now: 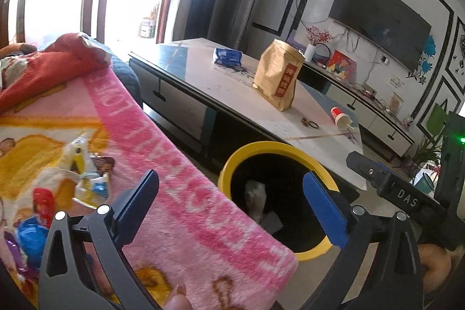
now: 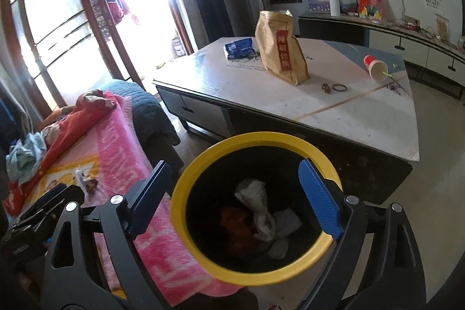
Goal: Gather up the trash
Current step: 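Move both open grippers back to the remaining wrappers on the bed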
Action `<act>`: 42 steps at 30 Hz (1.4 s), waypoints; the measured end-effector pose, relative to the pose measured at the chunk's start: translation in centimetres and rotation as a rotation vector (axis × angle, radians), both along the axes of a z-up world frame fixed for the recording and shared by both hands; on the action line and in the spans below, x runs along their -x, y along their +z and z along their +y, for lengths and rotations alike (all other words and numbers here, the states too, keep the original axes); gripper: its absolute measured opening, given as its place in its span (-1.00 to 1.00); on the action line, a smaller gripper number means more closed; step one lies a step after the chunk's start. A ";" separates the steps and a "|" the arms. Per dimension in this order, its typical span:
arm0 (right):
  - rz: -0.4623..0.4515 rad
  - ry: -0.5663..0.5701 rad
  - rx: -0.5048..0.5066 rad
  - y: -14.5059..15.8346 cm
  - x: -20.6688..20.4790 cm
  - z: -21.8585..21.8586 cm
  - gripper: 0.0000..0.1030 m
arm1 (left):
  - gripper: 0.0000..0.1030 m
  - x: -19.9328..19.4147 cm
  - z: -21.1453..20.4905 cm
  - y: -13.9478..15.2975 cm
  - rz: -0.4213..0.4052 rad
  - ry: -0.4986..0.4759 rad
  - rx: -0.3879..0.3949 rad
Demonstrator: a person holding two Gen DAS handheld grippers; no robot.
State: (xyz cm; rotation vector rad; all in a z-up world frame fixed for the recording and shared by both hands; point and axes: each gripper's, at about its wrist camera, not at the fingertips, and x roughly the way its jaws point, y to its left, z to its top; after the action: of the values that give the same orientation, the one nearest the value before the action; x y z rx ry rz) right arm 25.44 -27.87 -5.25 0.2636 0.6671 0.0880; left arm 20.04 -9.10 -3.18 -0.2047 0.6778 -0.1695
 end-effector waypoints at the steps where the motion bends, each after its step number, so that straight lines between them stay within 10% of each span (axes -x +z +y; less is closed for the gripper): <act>1: -0.004 0.004 0.003 0.2 0.1 0.3 0.59 | 0.87 0.3 0.4 0.2 -0.006 0.006 -0.002; 42: -0.089 0.298 0.089 2.5 4.8 12.0 0.68 | 0.87 6.8 10.4 2.2 -0.073 0.202 -0.016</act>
State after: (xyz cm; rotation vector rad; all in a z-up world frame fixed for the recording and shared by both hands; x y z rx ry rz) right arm 20.60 -15.90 -2.79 0.0731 0.6163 0.3524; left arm 13.28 1.25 -0.94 -0.2495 0.5815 0.0221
